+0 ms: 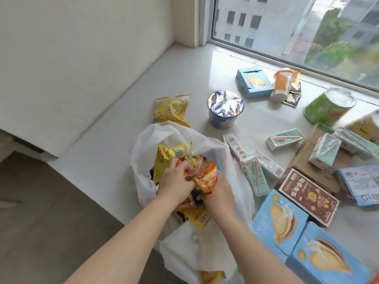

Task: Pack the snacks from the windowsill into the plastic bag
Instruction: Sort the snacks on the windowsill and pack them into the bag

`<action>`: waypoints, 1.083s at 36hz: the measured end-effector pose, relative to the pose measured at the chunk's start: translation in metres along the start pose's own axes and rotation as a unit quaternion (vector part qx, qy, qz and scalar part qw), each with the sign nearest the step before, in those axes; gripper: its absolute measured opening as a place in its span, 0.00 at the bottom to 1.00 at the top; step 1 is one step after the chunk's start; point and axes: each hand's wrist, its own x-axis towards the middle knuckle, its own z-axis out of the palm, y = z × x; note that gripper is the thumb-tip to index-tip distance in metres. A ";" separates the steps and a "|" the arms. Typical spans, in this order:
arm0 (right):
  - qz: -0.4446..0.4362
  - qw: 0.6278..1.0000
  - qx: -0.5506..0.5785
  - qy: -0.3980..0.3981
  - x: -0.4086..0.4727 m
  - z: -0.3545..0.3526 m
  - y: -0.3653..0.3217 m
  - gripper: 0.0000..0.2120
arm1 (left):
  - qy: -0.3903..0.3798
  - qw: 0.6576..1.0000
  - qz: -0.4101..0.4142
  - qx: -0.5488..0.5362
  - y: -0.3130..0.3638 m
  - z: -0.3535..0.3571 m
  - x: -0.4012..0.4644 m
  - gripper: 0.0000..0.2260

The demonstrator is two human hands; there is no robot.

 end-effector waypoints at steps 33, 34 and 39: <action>-0.067 0.934 -0.329 -0.120 0.038 -0.033 0.062 0.40 | -0.241 0.927 0.132 0.257 -0.005 0.034 0.029 0.32; -0.059 0.939 -0.308 -0.139 0.037 -0.036 0.065 0.43 | -0.248 0.928 0.125 0.249 -0.001 0.035 0.028 0.34; -0.088 0.930 -0.292 -0.203 0.031 -0.063 0.062 0.50 | -0.194 0.937 0.097 0.273 0.040 0.039 0.017 0.32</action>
